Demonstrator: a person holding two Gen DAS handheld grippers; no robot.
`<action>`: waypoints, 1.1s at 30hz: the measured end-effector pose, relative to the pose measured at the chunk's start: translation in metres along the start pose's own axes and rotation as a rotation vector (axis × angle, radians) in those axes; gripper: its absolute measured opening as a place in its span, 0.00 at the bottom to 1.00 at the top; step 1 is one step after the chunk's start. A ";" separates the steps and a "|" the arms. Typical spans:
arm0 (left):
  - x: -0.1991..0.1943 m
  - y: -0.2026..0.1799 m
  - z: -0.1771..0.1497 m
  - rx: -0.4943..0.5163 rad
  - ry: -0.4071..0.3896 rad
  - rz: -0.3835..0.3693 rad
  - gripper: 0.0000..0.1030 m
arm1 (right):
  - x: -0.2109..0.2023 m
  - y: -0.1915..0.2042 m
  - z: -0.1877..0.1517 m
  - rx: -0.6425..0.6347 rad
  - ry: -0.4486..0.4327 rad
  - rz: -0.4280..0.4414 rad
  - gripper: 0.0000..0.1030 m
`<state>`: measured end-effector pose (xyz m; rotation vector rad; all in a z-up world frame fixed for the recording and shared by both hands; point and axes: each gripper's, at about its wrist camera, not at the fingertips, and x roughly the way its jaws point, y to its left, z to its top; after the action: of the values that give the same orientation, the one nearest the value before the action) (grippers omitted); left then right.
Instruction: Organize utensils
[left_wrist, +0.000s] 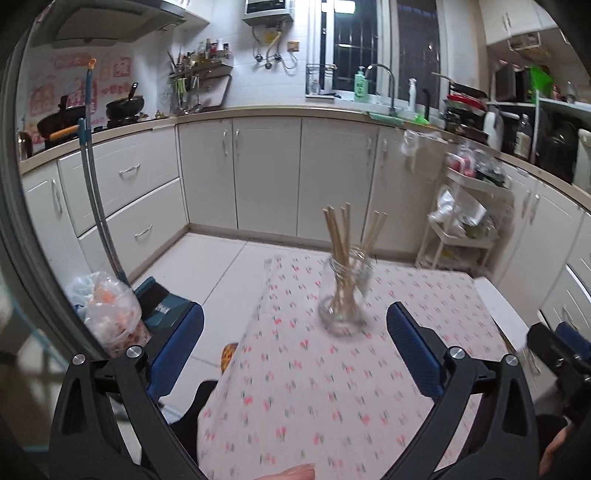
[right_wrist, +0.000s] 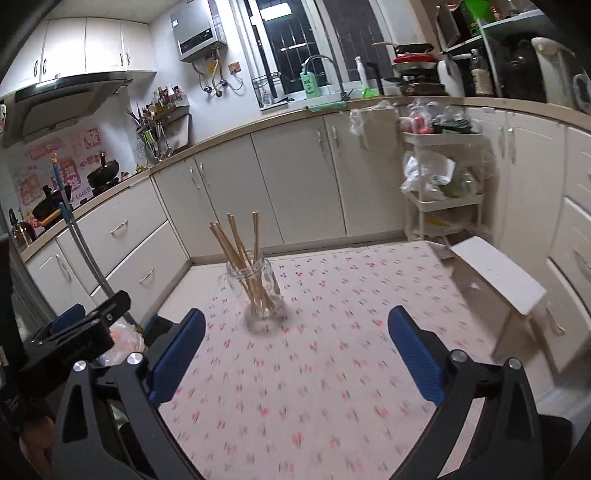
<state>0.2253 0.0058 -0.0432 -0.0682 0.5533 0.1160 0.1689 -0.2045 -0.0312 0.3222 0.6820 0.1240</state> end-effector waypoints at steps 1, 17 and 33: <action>-0.014 -0.001 -0.003 0.000 0.009 -0.009 0.93 | -0.016 -0.001 -0.002 0.010 0.007 -0.005 0.93; -0.194 0.008 -0.070 0.020 0.074 -0.018 0.93 | -0.162 0.017 -0.067 0.068 0.098 0.040 0.93; -0.258 0.043 -0.088 -0.021 0.062 0.000 0.93 | -0.209 0.050 -0.089 -0.038 0.067 0.027 0.93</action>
<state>-0.0443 0.0162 0.0166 -0.0923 0.6139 0.1196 -0.0492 -0.1804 0.0454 0.2915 0.7408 0.1737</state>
